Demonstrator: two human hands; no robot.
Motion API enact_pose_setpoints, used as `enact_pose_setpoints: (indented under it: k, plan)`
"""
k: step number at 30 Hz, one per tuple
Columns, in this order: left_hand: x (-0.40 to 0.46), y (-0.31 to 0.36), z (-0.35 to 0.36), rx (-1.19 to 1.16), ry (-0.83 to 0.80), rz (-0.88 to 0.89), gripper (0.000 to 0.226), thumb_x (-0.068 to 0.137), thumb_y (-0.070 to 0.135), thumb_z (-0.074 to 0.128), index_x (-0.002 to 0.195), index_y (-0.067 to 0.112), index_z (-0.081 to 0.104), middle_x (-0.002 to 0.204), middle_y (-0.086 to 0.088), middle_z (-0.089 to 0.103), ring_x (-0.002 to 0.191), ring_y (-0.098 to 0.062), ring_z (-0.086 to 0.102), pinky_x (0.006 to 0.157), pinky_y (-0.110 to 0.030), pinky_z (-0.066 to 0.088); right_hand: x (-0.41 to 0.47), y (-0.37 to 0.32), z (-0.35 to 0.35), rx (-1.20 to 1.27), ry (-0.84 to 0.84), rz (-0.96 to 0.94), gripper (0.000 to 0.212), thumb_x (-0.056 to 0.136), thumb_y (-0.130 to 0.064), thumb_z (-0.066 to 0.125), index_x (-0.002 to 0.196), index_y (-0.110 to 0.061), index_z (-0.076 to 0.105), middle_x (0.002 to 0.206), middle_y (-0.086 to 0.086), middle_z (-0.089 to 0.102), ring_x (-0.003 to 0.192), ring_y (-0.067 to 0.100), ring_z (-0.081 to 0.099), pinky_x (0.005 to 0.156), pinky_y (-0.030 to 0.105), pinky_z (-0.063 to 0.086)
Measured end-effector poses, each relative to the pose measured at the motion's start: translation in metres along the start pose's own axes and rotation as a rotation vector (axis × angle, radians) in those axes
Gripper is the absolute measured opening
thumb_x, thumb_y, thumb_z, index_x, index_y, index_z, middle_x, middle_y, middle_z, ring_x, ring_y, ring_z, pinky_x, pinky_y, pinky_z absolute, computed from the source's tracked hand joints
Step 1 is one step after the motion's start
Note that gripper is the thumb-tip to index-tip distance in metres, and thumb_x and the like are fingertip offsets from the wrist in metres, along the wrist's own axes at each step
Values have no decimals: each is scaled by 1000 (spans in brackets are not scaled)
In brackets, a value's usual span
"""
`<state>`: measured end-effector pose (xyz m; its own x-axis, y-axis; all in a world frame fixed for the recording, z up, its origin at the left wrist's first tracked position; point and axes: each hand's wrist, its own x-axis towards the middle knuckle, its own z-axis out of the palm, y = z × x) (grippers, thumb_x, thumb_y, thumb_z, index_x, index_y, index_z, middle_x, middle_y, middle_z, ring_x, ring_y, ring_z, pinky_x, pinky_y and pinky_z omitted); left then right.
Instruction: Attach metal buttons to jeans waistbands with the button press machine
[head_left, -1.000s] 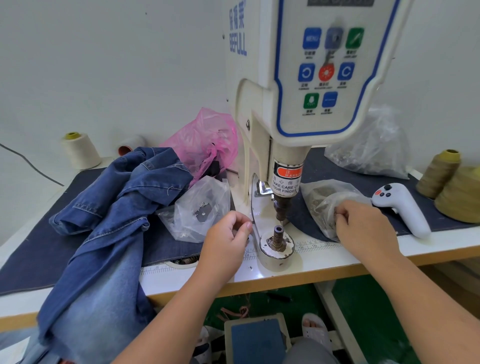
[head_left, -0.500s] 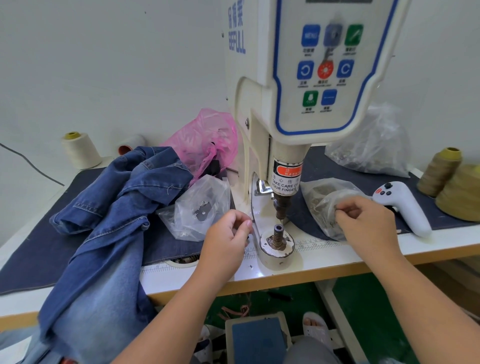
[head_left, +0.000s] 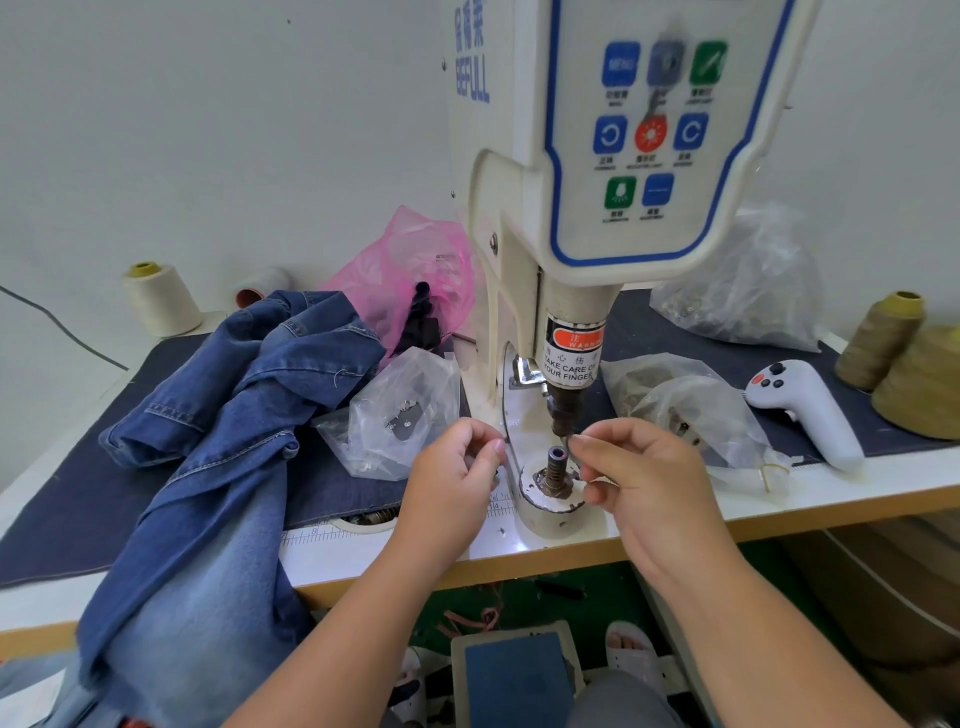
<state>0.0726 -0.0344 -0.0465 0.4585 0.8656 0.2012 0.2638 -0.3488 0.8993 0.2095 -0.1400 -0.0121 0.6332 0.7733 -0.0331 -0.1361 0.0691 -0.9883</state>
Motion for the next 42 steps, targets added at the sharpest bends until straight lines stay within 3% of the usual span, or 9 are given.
enact_pose_setpoints:
  k: [4, 13, 22, 26, 30, 35, 42]
  plan:
    - [0, 0, 0, -2, 0, -1, 13, 100, 24, 54, 91, 30, 61, 81, -1, 69, 70, -16, 64, 63, -34, 55, -2, -3, 7, 110, -33, 74, 25, 82, 1, 74, 66, -18, 76, 65, 2, 68, 56, 13, 59, 51, 23, 48]
    - [0, 1, 0, -8, 2, -1, 15, 100, 22, 54, 88, 29, 61, 80, -4, 69, 71, -20, 64, 65, -39, 54, 2, -1, 4, 248, -114, 92, 32, 81, 10, 69, 70, -18, 79, 69, 7, 70, 51, 11, 57, 47, 19, 46]
    - [-1, 1, -1, -7, -4, -4, 15, 100, 22, 54, 89, 29, 61, 81, -3, 69, 72, -19, 64, 67, -37, 55, 3, 2, 4, 28, -106, -25, 28, 81, -2, 78, 71, -29, 76, 70, 5, 70, 56, 14, 56, 50, 23, 44]
    - [0, 0, -1, -8, -4, 0, 14, 100, 21, 54, 90, 28, 62, 81, -3, 69, 72, -17, 65, 66, -34, 55, 2, 2, 4, 125, -138, -10, 11, 63, -14, 82, 68, -22, 76, 65, 5, 67, 53, 13, 54, 48, 20, 43]
    - [0, 0, -1, -3, 0, 4, 15, 100, 22, 55, 89, 29, 62, 81, -3, 69, 70, -16, 64, 66, -33, 56, 1, 1, 3, 162, -151, 6, 10, 59, -12, 80, 66, -18, 76, 62, 4, 65, 51, 12, 52, 48, 19, 43]
    - [0, 0, -1, 1, 1, -4, 14, 100, 23, 55, 90, 29, 62, 80, -6, 69, 73, -23, 65, 68, -44, 57, -1, -3, 5, 163, -124, 33, 23, 71, 2, 78, 63, -19, 74, 66, 7, 66, 51, 12, 51, 46, 19, 42]
    - [-1, 2, -1, 9, 5, -4, 14, 100, 24, 55, 89, 30, 62, 80, -6, 69, 73, -23, 65, 67, -45, 57, -2, -9, 10, 193, -66, 90, 39, 77, 10, 72, 55, -23, 71, 62, 6, 62, 49, 10, 50, 43, 20, 40]
